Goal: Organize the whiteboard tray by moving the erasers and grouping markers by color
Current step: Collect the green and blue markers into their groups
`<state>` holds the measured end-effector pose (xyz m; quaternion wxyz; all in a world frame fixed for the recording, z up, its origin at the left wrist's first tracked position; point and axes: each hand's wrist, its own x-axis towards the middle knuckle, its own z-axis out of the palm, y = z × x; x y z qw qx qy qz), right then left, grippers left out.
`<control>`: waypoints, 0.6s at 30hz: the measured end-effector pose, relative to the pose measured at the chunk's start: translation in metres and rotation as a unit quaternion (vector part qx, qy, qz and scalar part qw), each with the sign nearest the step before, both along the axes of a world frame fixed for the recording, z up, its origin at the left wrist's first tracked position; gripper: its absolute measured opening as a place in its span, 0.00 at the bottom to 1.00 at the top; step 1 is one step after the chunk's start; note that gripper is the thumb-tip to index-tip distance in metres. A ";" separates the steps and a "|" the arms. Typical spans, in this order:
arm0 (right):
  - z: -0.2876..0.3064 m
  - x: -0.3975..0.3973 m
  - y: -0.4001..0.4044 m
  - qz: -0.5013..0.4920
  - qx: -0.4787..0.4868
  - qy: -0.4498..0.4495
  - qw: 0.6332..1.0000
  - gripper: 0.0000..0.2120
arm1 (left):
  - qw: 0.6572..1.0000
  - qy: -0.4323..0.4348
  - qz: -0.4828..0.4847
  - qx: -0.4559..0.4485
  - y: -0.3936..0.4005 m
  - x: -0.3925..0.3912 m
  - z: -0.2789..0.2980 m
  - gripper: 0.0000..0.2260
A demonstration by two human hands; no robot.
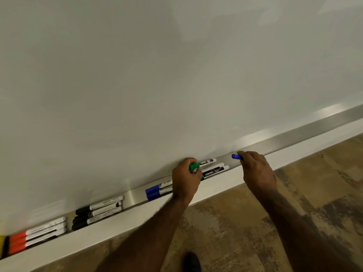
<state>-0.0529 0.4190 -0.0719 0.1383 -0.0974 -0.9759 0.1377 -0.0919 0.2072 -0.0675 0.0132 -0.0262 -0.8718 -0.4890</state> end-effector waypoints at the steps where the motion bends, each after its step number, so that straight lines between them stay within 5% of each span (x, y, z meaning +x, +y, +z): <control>1: -0.001 0.002 0.000 -0.004 -0.001 -0.006 1.000 0.16 | 1.000 -0.005 -0.002 -0.007 0.000 -0.001 0.000 0.13; 6: -0.004 0.012 -0.004 -0.021 -0.014 -0.034 0.999 0.17 | 0.991 0.008 -0.069 -0.119 0.004 -0.002 0.002 0.10; 11: -0.005 0.013 -0.006 -0.042 -0.004 -0.028 0.999 0.15 | 0.936 0.051 -0.157 -0.312 0.005 0.000 -0.002 0.10; 18: -0.010 0.005 -0.013 -0.078 -0.128 -0.065 0.987 0.12 | 0.911 0.020 -0.156 -0.381 0.011 0.007 -0.003 0.18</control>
